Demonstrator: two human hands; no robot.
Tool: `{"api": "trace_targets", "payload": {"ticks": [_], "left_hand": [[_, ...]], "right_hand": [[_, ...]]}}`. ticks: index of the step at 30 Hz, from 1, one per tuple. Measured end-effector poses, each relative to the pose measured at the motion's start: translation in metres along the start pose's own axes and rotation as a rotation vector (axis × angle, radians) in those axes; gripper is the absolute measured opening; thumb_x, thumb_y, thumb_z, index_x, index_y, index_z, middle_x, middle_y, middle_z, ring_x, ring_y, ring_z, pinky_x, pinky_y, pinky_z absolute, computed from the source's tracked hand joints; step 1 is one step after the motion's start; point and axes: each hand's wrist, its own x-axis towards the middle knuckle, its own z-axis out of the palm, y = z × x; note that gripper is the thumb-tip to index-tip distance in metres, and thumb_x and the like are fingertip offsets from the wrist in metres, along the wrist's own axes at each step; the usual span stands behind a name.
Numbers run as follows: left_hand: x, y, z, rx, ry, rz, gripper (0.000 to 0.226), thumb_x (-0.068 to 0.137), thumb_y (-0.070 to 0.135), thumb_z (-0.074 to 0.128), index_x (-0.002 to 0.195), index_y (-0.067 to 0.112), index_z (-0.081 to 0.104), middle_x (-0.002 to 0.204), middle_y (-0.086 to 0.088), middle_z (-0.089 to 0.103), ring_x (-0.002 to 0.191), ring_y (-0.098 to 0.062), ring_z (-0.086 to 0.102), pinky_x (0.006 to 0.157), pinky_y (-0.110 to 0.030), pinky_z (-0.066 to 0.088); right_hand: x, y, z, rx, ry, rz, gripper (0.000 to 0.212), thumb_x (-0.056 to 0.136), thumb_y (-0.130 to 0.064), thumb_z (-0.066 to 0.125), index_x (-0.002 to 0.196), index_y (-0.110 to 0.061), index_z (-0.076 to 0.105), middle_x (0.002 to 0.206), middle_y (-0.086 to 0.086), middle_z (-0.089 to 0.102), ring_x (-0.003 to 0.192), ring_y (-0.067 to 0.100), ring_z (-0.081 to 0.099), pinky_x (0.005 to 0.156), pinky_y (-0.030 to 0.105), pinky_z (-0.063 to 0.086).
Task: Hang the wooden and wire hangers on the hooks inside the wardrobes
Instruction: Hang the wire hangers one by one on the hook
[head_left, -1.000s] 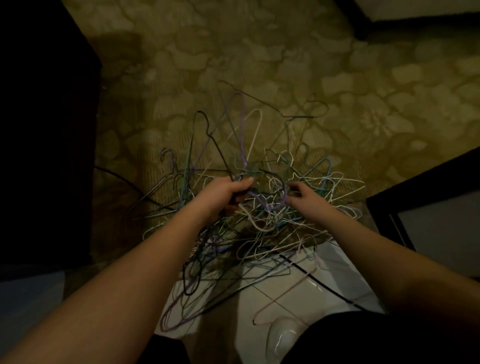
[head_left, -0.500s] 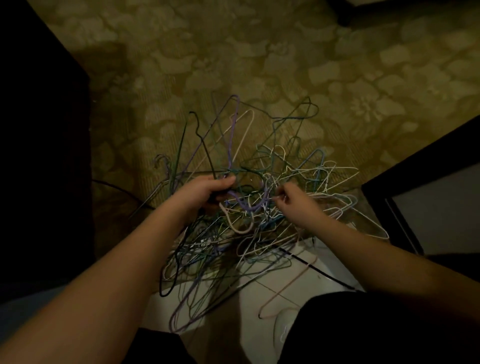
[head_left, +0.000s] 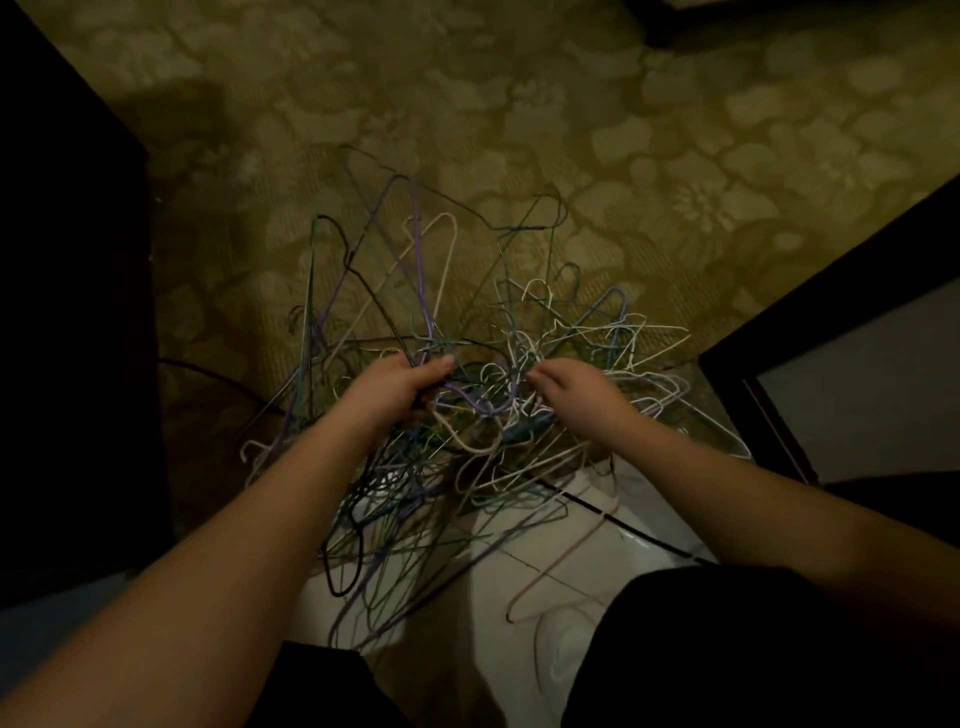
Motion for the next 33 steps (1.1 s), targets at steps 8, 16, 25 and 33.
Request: {"api": "trace_targets", "payload": {"ticks": [8,16,25,33], "left_hand": [[0.002,-0.01,0.003,-0.103,0.152,-0.049,0.031,0.087,0.041,0.069,0.077,0.015,0.057,0.065,-0.002,0.054,0.053,-0.017,0.047,0.058,-0.029,0.039],[-0.006,0.015,-0.031,-0.287,0.117,0.029,0.031,0.093,0.036,0.062,0.073,0.017,0.047,0.055,0.002,0.04,0.039,-0.011,0.028,0.042,-0.019,0.022],[-0.039,0.054,-0.04,-0.373,-0.031,0.121,0.031,0.096,0.032,0.054,0.073,0.013,0.048,0.051,0.002,0.035,0.036,-0.009,0.024,0.036,-0.016,0.024],[-0.12,0.115,-0.048,-0.416,-0.029,0.127,0.026,0.076,0.04,0.06,0.079,0.016,0.051,0.051,0.004,0.034,0.038,-0.008,0.023,0.039,-0.018,0.017]], "right_hand": [[-0.003,0.001,-0.011,-0.03,-0.012,-0.061,0.028,0.102,-0.03,0.045,0.102,-0.011,0.065,0.091,0.0,0.059,0.088,0.018,0.054,0.078,0.033,0.044],[-0.005,0.015,0.001,-0.168,-0.192,-0.006,0.027,0.101,-0.037,0.046,0.106,-0.021,0.066,0.097,-0.001,0.065,0.092,0.02,0.06,0.08,0.034,0.049],[0.023,-0.045,-0.031,0.264,-0.205,0.15,0.037,0.101,-0.047,0.039,0.111,-0.021,0.063,0.103,0.0,0.068,0.096,0.02,0.063,0.083,0.034,0.048],[0.006,-0.12,-0.058,1.061,-0.376,0.365,0.055,0.1,-0.055,0.035,0.129,-0.012,0.053,0.089,-0.006,0.071,0.071,0.006,0.066,0.073,0.029,0.049]]}}
